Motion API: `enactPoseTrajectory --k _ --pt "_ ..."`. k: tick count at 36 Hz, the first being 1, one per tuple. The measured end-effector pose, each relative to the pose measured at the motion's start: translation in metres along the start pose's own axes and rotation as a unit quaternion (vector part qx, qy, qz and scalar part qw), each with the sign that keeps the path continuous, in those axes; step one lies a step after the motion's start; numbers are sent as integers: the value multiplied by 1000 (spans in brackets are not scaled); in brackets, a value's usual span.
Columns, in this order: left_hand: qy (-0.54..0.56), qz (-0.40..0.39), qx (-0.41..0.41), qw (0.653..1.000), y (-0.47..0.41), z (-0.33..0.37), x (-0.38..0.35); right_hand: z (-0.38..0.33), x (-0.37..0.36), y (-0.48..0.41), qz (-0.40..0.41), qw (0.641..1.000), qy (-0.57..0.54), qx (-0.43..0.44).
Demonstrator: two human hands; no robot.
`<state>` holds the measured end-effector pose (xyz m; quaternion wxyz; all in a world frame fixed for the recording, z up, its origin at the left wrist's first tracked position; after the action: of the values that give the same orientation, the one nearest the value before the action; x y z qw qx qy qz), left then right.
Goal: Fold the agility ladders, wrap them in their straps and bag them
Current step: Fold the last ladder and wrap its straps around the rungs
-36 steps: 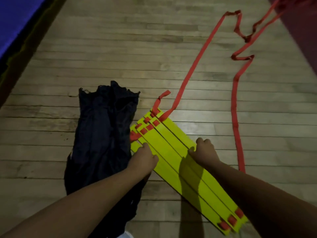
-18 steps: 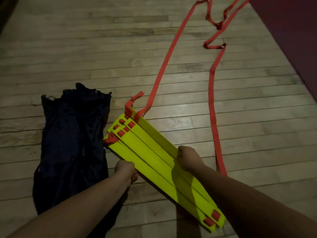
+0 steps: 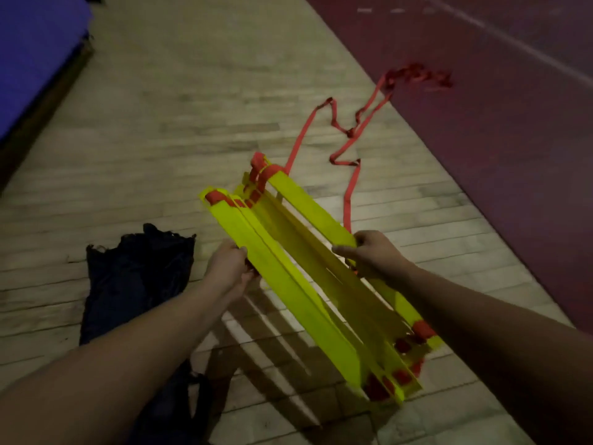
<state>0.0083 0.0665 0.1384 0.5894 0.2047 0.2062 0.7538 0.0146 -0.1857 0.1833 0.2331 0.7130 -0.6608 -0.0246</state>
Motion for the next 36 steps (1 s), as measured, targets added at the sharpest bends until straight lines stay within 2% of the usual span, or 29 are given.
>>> enactPoseTrajectory --k 4,7,10,13,15,17,20,21,24,28,30,32,36 --pt "4 -23 -96 995 44 88 2 -52 28 33 14 997 -74 6" --pt "23 1 -154 988 99 150 5 -83 49 66 30 990 -131 34" --pt "33 21 -195 980 143 191 2 -95 66 88 -8 986 -163 25" --pt "41 -28 -224 973 201 215 -8 -103 79 117 -63 977 -205 -14" --pt "-41 -66 -264 961 233 219 -15 -106 80 132 -81 970 -228 -11" --pt "-159 -67 -320 932 252 213 -18 -108 78 146 -94 965 -244 4" --pt "-300 18 -367 880 258 194 -15 -112 69 158 -115 950 -288 39" --pt "-298 34 -369 880 256 187 -11 -116 66 162 -115 948 -293 54" --pt "-219 39 -340 914 247 164 7 -125 58 168 -111 949 -274 108" --pt "-105 74 -270 954 236 143 20 -138 49 181 -142 950 -237 147" --pt "-70 90 -251 961 232 143 20 -144 48 187 -165 950 -212 161" --pt "-62 78 -235 967 228 142 17 -149 49 193 -184 944 -207 178" --pt "-8 -19 -186 982 227 137 2 -158 50 200 -165 936 -233 206"
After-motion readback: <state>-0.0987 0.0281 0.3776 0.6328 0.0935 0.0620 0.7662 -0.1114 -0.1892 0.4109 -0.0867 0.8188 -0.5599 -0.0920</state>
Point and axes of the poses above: each hand's wrist, its own y-axis away from the middle knuckle, its own x-axis out of the back of the hand, z = x × y, the point moved 1 cm from there along -y, towards the middle knuckle, and after that the axes turned 15 degrees about -y, right-handed, at the moved point
